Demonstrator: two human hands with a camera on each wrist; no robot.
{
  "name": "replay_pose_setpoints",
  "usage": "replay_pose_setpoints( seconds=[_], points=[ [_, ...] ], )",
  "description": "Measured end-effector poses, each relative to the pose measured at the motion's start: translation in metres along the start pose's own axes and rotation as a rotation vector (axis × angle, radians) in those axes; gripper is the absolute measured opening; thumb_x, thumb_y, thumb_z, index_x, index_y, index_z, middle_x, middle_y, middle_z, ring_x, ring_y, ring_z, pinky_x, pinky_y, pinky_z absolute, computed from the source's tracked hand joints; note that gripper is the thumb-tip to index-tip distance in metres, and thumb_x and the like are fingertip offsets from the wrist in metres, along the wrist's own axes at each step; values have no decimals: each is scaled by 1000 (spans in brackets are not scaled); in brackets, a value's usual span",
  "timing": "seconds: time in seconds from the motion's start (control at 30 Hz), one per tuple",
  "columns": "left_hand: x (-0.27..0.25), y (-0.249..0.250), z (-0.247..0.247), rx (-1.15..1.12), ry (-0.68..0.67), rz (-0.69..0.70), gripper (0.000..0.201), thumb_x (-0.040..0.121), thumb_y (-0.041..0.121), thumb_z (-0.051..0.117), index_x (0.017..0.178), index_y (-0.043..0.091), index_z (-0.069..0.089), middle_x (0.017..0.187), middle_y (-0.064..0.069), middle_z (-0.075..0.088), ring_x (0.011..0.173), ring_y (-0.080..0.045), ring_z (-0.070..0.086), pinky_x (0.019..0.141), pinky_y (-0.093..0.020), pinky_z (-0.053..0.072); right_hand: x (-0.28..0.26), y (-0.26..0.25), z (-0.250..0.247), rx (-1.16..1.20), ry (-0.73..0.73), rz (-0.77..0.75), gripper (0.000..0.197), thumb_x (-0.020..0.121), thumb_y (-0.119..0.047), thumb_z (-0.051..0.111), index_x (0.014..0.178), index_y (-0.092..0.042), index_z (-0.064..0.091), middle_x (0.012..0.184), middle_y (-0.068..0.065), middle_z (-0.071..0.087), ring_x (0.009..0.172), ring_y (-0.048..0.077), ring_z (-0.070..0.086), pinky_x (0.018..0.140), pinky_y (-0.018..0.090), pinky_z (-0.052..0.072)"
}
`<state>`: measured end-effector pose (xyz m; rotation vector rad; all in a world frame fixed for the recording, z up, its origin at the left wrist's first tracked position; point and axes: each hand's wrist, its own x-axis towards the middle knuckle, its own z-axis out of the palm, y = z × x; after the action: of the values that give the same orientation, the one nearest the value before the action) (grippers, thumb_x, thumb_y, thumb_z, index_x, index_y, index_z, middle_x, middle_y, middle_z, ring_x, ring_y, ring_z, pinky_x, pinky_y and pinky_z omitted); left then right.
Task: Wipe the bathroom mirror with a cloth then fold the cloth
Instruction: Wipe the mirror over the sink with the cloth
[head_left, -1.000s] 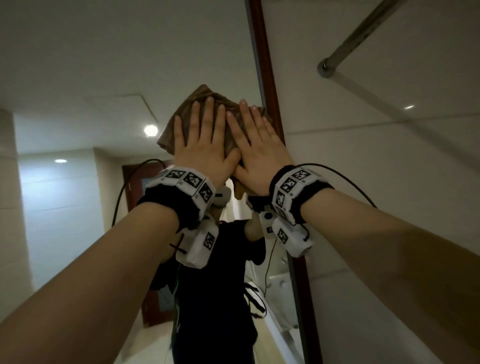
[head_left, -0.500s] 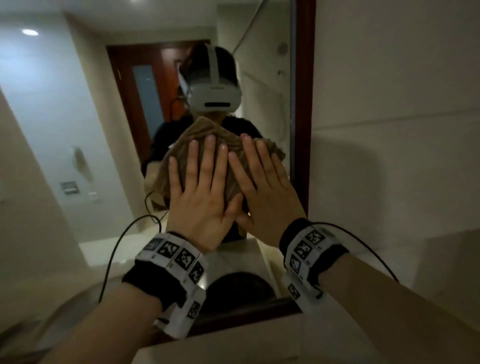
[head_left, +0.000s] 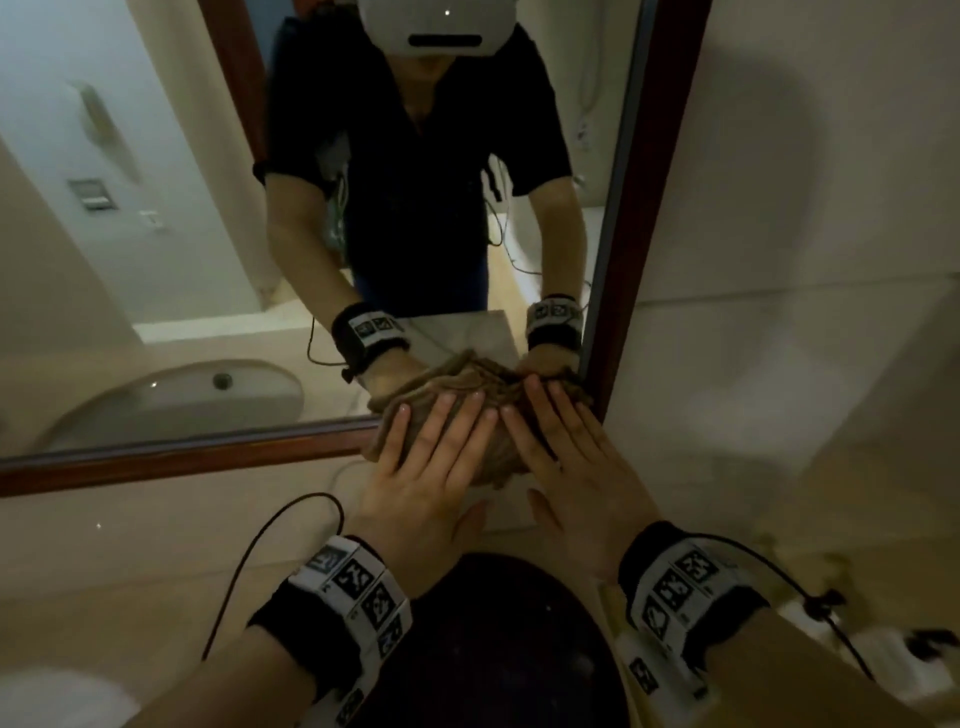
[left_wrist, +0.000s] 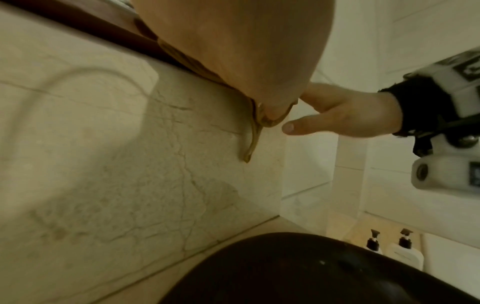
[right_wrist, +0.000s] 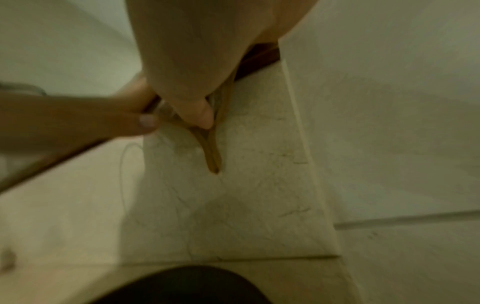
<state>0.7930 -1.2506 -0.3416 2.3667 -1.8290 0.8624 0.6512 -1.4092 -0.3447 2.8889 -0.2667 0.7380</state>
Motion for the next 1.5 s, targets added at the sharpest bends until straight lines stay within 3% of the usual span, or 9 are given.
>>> replay_pose_setpoints(
  seconds=[0.1, 0.2, 0.33, 0.47, 0.67, 0.8, 1.13, 1.3, 1.5],
  points=[
    [2, 2, -1, -88, 135, 19, 58, 95, 35, 52, 148, 13, 43, 152, -6, 43, 137, -27, 45, 111, -50, 35, -3, 6, -12, 160, 85, -27, 57, 88, -16, 47, 144, -6, 42, 156, 21, 20, 143, 34, 24, 115, 42, 27],
    [13, -1, -1, -180, 324, 25, 35, 94, 19, 59, 128, 14, 64, 126, -5, 64, 112, -26, 61, 95, -39, 44, -6, 7, -21, 293, 284, 125, 33, 89, -16, 49, 115, -4, 65, 129, 18, 52, 111, 29, 54, 93, 37, 49],
    [22, -7, -8, -166, 365, 42, 27, 97, 13, 51, 117, 18, 69, 111, -2, 68, 99, -25, 64, 86, -34, 46, 2, -3, -20, 449, 235, 350, 26, 93, -30, 48, 85, -13, 66, 79, -2, 61, 65, 10, 54, 58, 35, 50],
    [13, -25, -11, -162, 353, 74, 30, 102, 15, 43, 114, 19, 70, 105, -2, 70, 91, -24, 66, 75, -34, 49, 13, -29, -8, 627, 82, 506, 40, 95, -35, 53, 60, -17, 59, 57, -3, 62, 54, 15, 58, 57, 40, 50],
    [-38, -100, -14, -92, 307, 113, 21, 96, 14, 58, 113, 13, 70, 104, -8, 69, 84, -28, 62, 66, -37, 46, 39, -68, -1, 931, 51, 778, 52, 97, -46, 47, 59, -16, 67, 52, -1, 65, 47, 13, 59, 56, 35, 52],
    [-77, -153, -19, -24, 236, 71, 21, 92, 17, 64, 112, 14, 70, 102, -8, 67, 79, -29, 59, 59, -34, 43, 72, -110, -2, 1372, -80, 1097, 58, 96, -53, 44, 81, -3, 70, 59, 12, 67, 42, 19, 52, 43, 22, 40],
    [-145, -245, -21, -115, 228, -40, 16, 87, 18, 59, 99, 11, 67, 91, -8, 62, 77, -26, 52, 59, -34, 36, 142, -217, 13, 1733, -265, 1239, 57, 91, -57, 49, 99, -5, 71, 68, 4, 67, 52, 13, 53, 46, 21, 43],
    [-144, -230, -18, -272, 302, -186, 11, 84, 9, 61, 92, 11, 68, 86, -7, 60, 73, -28, 52, 58, -38, 41, 162, -261, 25, 1748, -16, 1323, 44, 93, -51, 52, 76, -12, 66, 49, 1, 57, 44, 14, 42, 42, 19, 31],
    [-143, -223, -17, -320, 401, -199, 12, 81, 5, 67, 91, 9, 71, 85, -7, 63, 72, -26, 52, 61, -31, 36, 162, -267, 26, 1612, 200, 1273, 41, 95, -41, 53, 80, -4, 62, 47, 2, 51, 31, 5, 43, 34, 14, 31]
  ],
)
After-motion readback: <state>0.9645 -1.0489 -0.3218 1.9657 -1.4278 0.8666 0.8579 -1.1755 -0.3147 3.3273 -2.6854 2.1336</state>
